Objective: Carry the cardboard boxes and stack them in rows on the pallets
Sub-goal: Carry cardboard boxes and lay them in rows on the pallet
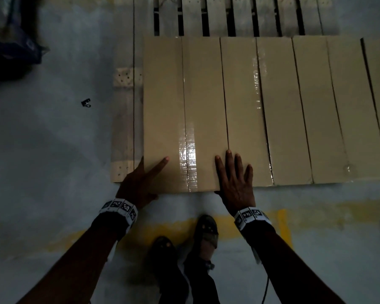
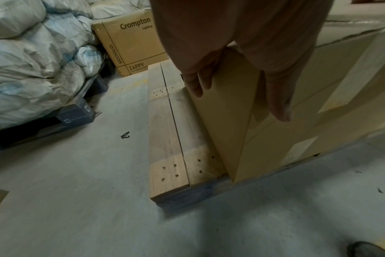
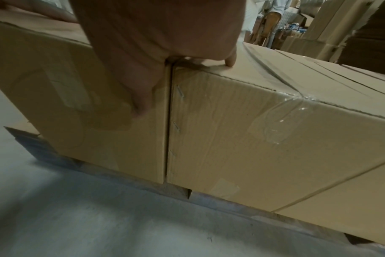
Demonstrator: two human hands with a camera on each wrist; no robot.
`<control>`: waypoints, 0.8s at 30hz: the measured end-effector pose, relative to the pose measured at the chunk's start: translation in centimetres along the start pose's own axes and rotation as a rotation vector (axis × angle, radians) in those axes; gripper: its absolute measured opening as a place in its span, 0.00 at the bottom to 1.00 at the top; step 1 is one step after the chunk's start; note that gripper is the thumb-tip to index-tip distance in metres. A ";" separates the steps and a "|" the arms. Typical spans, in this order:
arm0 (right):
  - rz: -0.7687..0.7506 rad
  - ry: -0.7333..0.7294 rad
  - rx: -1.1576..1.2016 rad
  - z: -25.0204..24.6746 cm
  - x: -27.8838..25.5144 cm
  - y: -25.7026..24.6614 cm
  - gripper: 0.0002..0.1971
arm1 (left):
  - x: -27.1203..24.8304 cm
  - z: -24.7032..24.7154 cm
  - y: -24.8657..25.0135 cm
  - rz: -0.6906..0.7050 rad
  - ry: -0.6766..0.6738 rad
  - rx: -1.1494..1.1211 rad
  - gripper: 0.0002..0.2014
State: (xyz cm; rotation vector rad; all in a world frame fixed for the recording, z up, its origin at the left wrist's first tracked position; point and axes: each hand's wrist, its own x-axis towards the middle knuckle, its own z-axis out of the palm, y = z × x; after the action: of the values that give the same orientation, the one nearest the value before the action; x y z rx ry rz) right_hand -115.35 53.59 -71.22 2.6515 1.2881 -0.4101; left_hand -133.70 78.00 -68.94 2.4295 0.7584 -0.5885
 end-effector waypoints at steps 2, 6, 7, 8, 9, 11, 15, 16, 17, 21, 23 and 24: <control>0.000 -0.003 -0.003 -0.1 -0.1 0.0 0.67 | 0.0 0.0 0.0 0.001 0.002 -0.005 0.65; -0.008 0.002 -0.032 -0.1 -0.1 0.2 0.64 | 0.1 -0.1 0.1 -0.004 -0.014 -0.015 0.67; -0.018 0.007 -0.035 0.0 -0.2 0.3 0.63 | 0.1 -0.2 0.1 -0.013 -0.023 -0.009 0.67; -0.028 0.004 -0.033 -0.1 -0.2 0.5 0.63 | 0.1 -0.3 0.3 -0.022 -0.036 0.006 0.67; -0.042 -0.002 -0.031 -0.1 -0.3 0.9 0.64 | 0.1 -0.4 0.4 -0.032 -0.056 0.012 0.68; -0.066 -0.033 -0.029 -0.5 -0.8 1.6 0.67 | -0.1 -0.9 0.8 -0.068 -0.101 -0.037 0.69; -0.027 -0.107 0.043 -4.3 -2.9 3.7 0.69 | -2.0 -2.2 3.5 -0.170 -0.067 -0.126 0.69; 0.003 -0.146 0.068 -5.9 -3.4 4.2 0.68 | -3.0 -2.5 4.5 -0.173 -0.021 -0.141 0.67; 0.039 -0.176 0.093 -7.9 -4.2 4.7 0.66 | -4.6 -3.0 5.7 -0.161 0.026 -0.145 0.66; 0.191 -0.188 0.213 -15.2 -7.6 6.6 0.59 | -10.7 -5.0 10.1 -0.081 0.131 -0.226 0.62; 0.220 -0.161 0.294 -17.7 -9.3 6.9 0.52 | -13.3 -6.1 11.6 -0.042 0.158 -0.291 0.57; 0.225 -0.152 0.335 -19.2 -10.3 6.8 0.48 | -14.7 -7.1 12.4 -0.028 0.169 -0.326 0.54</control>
State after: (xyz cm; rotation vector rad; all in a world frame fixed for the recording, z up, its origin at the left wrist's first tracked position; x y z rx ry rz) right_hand -112.77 46.87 -49.58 2.9221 0.9321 -0.8387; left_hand -135.35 67.70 -51.25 2.1859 0.8834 -0.2473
